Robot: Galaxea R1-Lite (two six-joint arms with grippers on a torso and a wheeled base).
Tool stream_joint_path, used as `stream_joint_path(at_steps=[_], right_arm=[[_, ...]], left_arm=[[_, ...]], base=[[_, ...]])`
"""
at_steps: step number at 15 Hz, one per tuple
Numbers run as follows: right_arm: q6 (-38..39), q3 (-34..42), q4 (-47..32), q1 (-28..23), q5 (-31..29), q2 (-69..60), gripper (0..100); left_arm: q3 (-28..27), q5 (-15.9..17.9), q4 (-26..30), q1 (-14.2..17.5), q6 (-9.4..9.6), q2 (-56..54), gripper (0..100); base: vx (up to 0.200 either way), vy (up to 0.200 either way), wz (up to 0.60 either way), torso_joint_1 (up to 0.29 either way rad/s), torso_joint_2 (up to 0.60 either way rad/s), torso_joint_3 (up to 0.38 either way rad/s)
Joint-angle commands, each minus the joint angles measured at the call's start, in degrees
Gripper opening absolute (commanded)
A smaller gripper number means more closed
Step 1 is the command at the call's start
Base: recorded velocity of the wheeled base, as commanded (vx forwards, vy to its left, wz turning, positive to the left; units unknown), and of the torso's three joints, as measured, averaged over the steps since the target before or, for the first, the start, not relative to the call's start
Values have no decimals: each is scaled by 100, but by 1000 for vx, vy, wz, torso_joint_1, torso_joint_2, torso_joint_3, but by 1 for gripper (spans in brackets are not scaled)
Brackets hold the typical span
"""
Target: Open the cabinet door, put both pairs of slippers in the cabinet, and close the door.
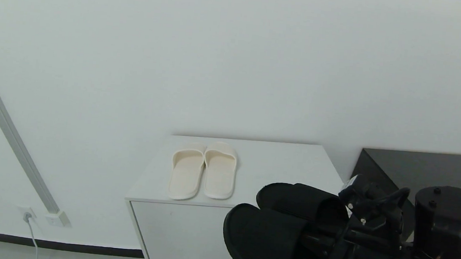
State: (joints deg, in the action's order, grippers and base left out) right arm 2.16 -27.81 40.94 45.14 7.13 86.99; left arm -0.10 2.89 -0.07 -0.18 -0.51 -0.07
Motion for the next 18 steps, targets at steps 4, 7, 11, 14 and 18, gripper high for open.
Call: stream_joint_path(at_steps=[4,7,11,14,18], right_arm=[[-5,47,11,3,16,-24,0],[-5,74,11,3,8,-24,0],[-5,100,11,3,8,2,0],[-5,109,11,3,8,2,0],[-14,118,2,3,16,2,0]], left_arm=[[1,1,-1,1,-2,7,0],[1,1,-1,1,-2,7,0],[1,1,-1,1,-2,7,0],[1,-8,-1,1,-10,7,0],[1,-8,-1,1,-10,7,0]], base=[[-50,0,0,1,1,1],[-200,0,0,9,6,2],[-100,0,0,-5,0,0],[0,0,0,0,0,0],[0,0,0,0,0,0]])
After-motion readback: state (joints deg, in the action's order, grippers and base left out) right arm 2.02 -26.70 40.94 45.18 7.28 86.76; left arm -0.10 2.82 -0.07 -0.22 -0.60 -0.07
